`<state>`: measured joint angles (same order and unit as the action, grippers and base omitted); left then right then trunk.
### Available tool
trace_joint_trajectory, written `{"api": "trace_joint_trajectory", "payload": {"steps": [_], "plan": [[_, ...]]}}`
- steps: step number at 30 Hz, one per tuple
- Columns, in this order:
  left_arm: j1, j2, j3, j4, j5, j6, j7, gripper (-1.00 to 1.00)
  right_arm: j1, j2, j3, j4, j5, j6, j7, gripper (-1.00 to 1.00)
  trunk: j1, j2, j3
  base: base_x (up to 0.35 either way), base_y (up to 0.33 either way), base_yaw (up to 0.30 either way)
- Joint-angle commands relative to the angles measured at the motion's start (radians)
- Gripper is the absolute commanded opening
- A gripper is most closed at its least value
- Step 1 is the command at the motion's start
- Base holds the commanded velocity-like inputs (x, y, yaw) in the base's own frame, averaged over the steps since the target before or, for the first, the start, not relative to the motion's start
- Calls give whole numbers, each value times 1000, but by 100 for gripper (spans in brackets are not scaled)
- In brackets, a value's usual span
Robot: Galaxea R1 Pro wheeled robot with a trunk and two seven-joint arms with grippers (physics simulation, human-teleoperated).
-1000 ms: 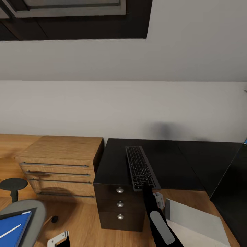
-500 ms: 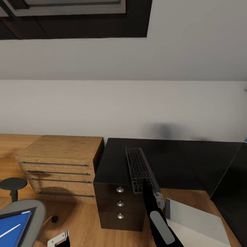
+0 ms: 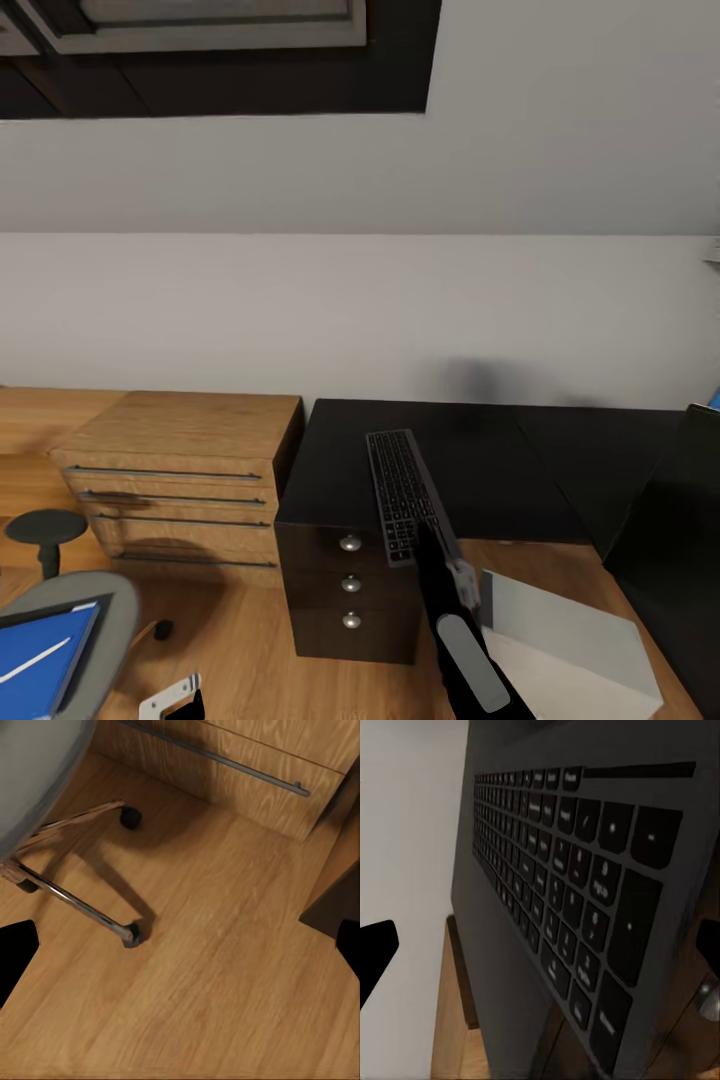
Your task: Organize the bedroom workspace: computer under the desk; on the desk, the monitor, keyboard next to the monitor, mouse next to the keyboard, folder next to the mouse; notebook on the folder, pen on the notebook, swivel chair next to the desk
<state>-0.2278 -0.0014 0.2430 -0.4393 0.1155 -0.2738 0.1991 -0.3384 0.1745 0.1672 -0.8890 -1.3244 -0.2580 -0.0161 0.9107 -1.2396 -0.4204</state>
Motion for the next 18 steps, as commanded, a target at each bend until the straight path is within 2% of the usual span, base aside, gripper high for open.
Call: {"api": "trace_joint_trajectory", "payload": {"steps": [1,18], "plan": [[-1,0,0,0,10,-4,-1,100,-1,0,2,-1,-8,-6,-1,100,-1,-1,-1,-295,0,0],[0,0,-1,1,10,-4,-1,100,-1,0,3,1,-9,-6,-1,100,-1,-1,-1,-329,0,0]]}}
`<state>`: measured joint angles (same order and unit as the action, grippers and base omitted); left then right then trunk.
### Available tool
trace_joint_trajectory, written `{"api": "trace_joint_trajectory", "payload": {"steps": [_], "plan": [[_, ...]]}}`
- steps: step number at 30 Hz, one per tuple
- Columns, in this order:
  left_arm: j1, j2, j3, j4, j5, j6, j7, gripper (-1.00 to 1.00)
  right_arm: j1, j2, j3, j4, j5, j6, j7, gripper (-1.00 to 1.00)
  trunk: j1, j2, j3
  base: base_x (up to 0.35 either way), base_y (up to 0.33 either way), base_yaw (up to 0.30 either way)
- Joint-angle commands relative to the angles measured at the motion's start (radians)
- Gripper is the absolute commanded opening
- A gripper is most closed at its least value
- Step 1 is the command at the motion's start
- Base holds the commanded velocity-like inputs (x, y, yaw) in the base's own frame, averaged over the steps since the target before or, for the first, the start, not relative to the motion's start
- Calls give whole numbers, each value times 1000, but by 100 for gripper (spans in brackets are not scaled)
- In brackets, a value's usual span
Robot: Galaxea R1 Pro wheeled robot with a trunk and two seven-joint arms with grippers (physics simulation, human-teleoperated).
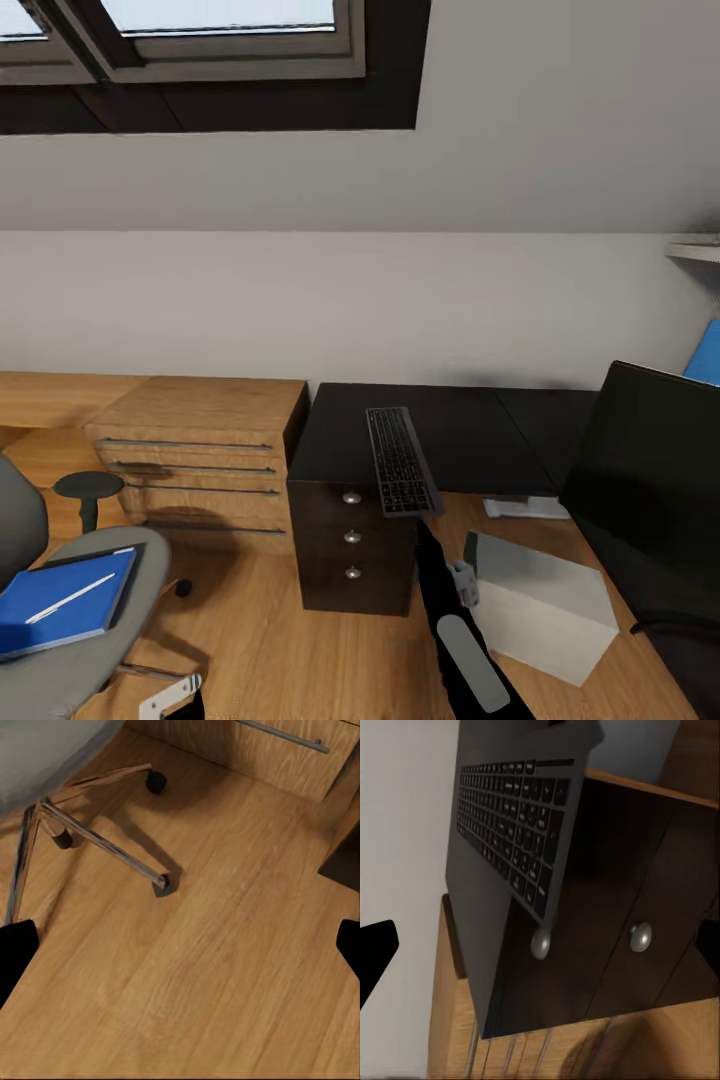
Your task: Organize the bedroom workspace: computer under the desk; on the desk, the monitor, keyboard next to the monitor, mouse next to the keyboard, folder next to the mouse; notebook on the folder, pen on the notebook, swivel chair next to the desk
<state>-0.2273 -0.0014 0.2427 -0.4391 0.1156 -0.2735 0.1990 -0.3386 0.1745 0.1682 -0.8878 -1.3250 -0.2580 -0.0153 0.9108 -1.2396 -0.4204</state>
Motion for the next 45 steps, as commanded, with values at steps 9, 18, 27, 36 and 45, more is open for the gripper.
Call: {"api": "trace_joint_trajectory", "payload": {"steps": [9,18,27,36,45], "plan": [[-1,1,0,0,10,-5,-1,100,0,0,1,-1,-8,-6,1,100,-1,-1,-1,-334,0,0],[0,0,0,-1,9,-5,1,100,-2,0,31,61,81,-3,1,100,-1,-1,-1,-258,0,0],[-1,1,-3,-1,8,4,2,100,-3,0,56,264,480,-54,-44,100,-24,41,18,-18,0,0],[-1,-1,-9,0,-1,102,2,100,-3,-68,59,593,649,-252,-49,100,-58,104,46,-1,0,0],[-1,-2,-25,132,-33,116,6,100,-3,-94,111,784,659,-271,-48,100,-93,167,74,0,0,0]]}}
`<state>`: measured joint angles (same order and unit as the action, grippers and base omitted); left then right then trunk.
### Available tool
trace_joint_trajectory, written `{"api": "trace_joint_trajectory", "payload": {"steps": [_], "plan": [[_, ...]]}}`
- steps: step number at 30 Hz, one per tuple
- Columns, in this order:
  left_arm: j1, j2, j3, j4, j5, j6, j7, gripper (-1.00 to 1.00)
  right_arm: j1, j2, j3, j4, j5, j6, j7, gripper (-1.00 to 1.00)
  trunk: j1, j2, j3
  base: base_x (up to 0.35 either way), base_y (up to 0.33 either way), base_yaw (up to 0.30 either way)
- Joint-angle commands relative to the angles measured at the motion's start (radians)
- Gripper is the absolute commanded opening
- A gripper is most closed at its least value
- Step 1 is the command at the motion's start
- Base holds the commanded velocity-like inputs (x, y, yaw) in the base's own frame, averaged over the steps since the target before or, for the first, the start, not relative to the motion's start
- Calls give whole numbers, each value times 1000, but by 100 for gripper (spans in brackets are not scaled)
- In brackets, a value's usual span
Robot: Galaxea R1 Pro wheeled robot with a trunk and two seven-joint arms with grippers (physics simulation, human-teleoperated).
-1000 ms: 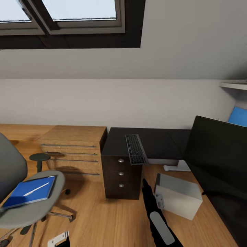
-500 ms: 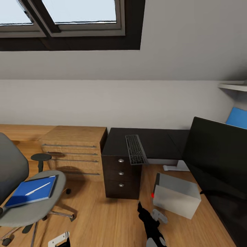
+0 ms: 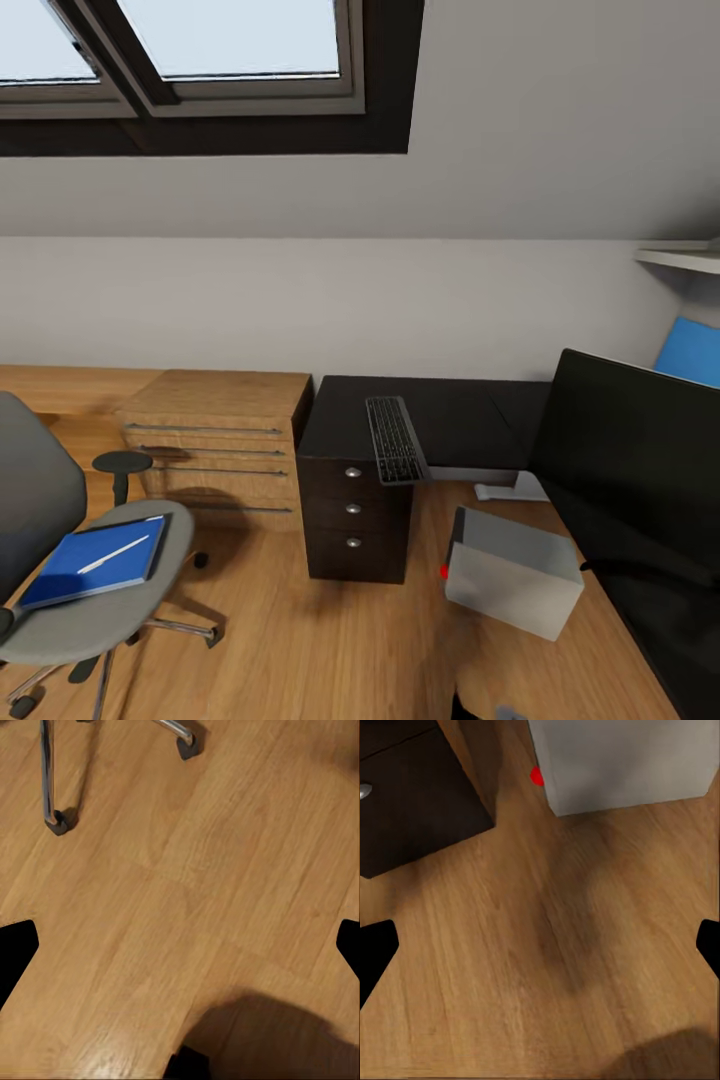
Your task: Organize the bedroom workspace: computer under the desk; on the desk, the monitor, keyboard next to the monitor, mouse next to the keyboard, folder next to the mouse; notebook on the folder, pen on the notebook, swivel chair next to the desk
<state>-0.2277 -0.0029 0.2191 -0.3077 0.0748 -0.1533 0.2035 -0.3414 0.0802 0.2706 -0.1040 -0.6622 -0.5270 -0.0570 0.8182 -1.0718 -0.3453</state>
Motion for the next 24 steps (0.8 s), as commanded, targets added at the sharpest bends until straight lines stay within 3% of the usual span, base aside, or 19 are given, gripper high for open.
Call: {"api": "trace_joint_trajectory", "payload": {"steps": [1,8,9,14,17,24], "plan": [[-1,-1,-1,9,8,-3,2,100,-1,-1,22,5,-4,-3,-6,100,-4,7,2,-13,0,0],[0,-1,-3,42,8,2,-1,100,-1,5,59,13,3,-7,-4,100,-31,56,24,-8,0,0],[-1,-1,-4,46,7,1,-3,100,-1,6,119,14,60,-7,-5,100,-35,63,27,-120,0,0],[-1,0,-4,48,8,-1,-4,100,-1,5,167,16,110,-7,-6,100,-54,98,42,-224,0,0],[-1,0,-4,48,8,-7,-4,100,-1,9,188,15,128,-7,-6,100,-65,119,52,-315,0,0],[0,0,-3,48,9,-8,-4,100,-1,10,188,15,127,-7,-6,100,-92,168,73,-342,0,0]]}}
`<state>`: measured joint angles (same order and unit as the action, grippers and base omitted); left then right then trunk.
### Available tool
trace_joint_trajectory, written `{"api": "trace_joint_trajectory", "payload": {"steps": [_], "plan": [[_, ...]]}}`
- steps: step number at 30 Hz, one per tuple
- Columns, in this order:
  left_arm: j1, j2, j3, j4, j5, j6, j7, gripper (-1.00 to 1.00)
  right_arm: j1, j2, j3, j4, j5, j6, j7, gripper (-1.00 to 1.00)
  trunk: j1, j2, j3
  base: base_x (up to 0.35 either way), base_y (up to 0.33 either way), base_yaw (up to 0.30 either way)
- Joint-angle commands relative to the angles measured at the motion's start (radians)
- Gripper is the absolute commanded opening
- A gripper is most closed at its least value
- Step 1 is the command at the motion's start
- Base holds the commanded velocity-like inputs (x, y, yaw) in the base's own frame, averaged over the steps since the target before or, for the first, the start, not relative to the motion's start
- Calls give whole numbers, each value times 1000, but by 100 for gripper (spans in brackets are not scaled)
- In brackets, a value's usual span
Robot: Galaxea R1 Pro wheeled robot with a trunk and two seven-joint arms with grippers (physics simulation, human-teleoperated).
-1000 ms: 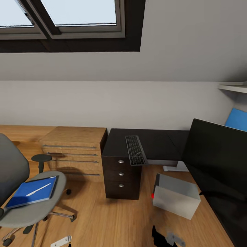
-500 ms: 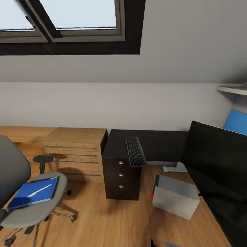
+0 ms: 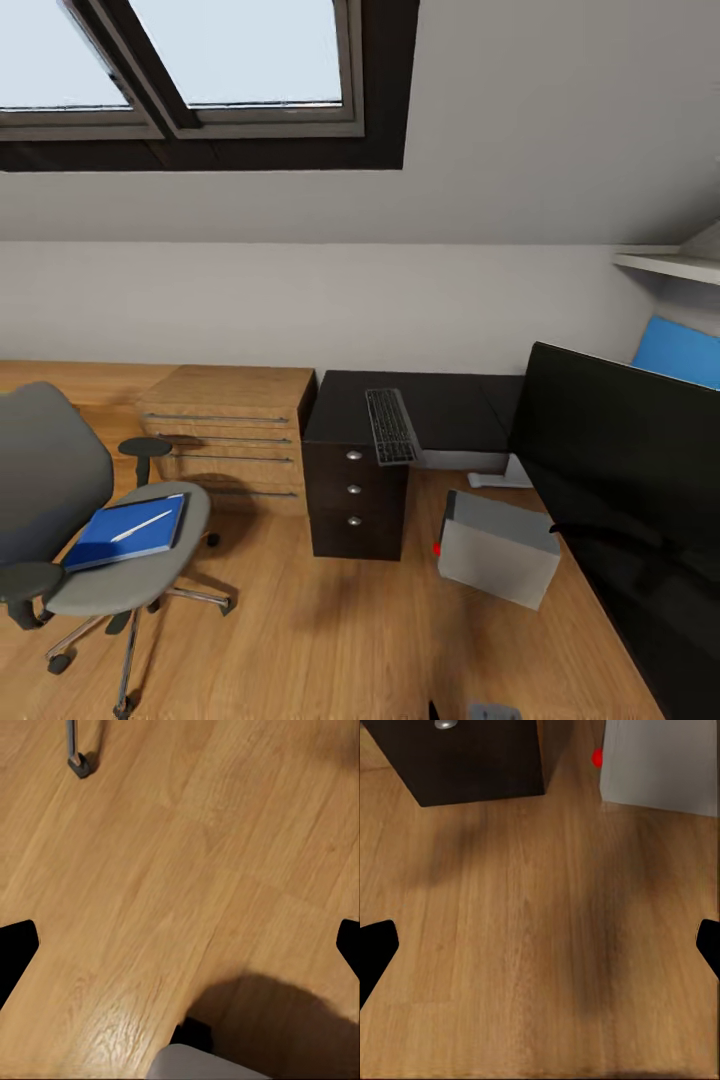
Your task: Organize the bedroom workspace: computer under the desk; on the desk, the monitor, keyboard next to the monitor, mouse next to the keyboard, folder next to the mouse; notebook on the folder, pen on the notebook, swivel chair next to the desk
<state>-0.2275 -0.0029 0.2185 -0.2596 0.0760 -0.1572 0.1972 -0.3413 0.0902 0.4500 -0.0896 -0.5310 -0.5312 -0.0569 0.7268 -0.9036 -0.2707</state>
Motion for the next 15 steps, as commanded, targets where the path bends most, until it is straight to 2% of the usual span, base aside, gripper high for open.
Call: {"api": "trace_joint_trajectory", "payload": {"steps": [1,15], "plan": [[-1,0,-2,0,8,-4,2,100,-1,0,9,1,-4,-3,-6,100,-4,6,2,-342,0,13],[-1,0,1,0,11,-4,2,100,-1,-1,9,1,-3,-3,-6,100,-58,104,38,-342,0,91]]}}
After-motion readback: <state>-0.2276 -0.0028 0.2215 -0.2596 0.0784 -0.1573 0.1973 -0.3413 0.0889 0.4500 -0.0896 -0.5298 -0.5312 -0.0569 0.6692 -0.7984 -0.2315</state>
